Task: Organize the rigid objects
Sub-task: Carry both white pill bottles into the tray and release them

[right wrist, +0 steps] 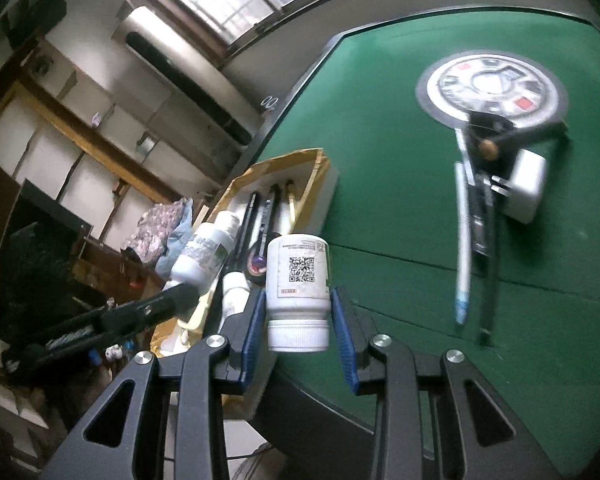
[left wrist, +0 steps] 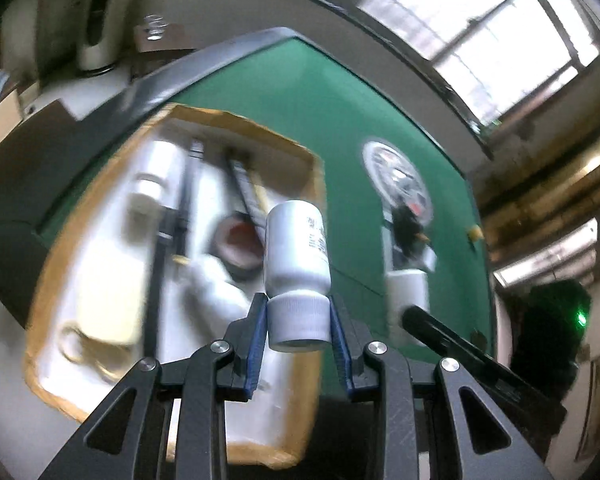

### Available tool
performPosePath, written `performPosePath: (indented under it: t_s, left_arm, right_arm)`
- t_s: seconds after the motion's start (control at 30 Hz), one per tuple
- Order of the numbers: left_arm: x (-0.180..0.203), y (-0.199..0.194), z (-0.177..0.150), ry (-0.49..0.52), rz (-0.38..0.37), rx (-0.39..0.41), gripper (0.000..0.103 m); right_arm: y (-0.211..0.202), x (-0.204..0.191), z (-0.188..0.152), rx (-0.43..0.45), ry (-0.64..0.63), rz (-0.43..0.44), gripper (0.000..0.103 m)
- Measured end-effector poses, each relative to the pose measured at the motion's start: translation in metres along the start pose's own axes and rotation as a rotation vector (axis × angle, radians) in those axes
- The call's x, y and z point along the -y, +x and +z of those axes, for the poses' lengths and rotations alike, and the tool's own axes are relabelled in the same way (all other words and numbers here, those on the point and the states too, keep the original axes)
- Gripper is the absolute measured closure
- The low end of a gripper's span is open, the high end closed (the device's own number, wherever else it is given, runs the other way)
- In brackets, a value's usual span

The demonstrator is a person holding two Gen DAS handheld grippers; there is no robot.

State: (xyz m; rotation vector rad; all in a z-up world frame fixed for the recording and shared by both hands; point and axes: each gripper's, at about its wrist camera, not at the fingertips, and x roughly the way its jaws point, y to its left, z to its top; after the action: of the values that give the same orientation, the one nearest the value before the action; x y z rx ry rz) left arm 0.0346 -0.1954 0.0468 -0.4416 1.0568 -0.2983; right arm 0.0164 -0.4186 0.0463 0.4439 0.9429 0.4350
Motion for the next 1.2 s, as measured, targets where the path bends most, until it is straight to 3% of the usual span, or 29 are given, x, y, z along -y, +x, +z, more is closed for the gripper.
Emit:
performPosePath:
  t_s: [0.2,0.5,0.93,1.2]
  left_arm:
    - [-0.03,0.023,0.032,-0.052,0.041,-0.032,0.072]
    - [-0.043,0.055,0.06,-0.085,0.061,-0.063,0.072]
    - [-0.055,0.077,0.068,-0.122,0.043,-0.116,0.072]
    - [-0.062,0.077,0.068,-0.136,0.023,-0.12,0.072]
  right_arm:
    - [0.027,-0.02,0.02,-0.033,-0.045,-0.02,0.07]
    - [0.079,-0.031,0.059,-0.09,-0.079,-0.094,0.07]
    - [0.135,-0.044,0.092,-0.152,-0.125,-0.204,0.07]
    - [0.158,-0.047,0.1,-0.187,-0.119,-0.226,0.07]
